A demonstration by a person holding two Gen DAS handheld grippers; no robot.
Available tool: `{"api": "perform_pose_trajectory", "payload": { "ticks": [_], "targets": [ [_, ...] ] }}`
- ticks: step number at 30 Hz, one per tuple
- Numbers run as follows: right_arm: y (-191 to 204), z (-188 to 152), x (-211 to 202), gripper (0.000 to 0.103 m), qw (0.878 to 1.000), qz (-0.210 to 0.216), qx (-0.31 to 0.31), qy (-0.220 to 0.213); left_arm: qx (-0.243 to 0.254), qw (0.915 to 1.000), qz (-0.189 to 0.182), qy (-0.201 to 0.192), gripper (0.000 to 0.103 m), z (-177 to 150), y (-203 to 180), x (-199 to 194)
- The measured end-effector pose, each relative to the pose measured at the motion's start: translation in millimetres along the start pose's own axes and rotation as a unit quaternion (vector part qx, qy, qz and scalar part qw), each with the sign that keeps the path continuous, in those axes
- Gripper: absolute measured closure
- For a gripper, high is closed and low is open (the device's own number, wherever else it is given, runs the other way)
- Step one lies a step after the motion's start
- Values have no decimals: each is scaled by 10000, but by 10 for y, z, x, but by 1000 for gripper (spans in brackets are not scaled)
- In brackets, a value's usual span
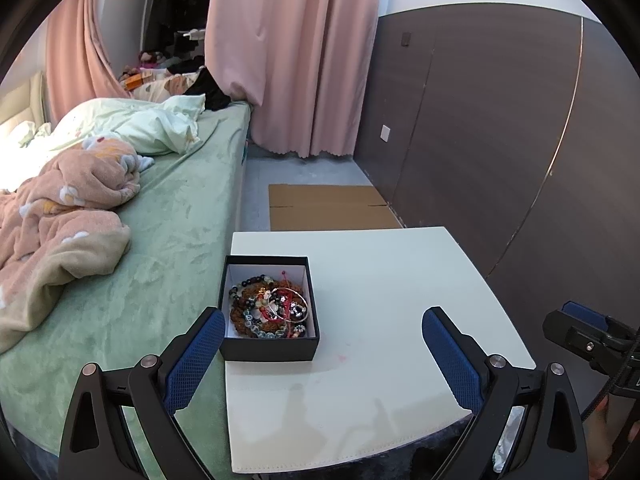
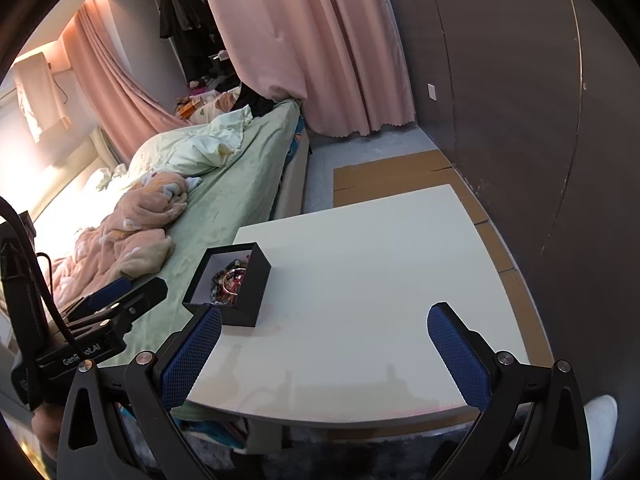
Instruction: Organize jewelry
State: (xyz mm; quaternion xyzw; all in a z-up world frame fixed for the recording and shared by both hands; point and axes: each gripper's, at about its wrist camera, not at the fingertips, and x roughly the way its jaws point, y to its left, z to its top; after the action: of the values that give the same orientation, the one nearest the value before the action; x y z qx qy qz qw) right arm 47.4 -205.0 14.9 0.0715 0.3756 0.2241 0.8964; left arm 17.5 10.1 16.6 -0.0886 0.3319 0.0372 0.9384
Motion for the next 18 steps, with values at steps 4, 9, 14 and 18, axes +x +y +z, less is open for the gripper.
{"api": "perform_pose_trajectory", "payload": {
  "ticks": [4,9,14,18],
  "targets": [
    [-9,2,2,0,10000,16,51,-1,18,10000,6,-33,4,9,8,-11],
    [-12,8,5,0,10000,14,57,8,-5,10000,2,-24,4,8,10,-19],
    [-13,4,3,0,10000,37,82,-14,-34,10000,-12,-25,4,13,5,-27],
    [-16,0,3,0,10000,18,74,-14,-9,10000,-7,-24,4,5,-8,-21]
  ]
}}
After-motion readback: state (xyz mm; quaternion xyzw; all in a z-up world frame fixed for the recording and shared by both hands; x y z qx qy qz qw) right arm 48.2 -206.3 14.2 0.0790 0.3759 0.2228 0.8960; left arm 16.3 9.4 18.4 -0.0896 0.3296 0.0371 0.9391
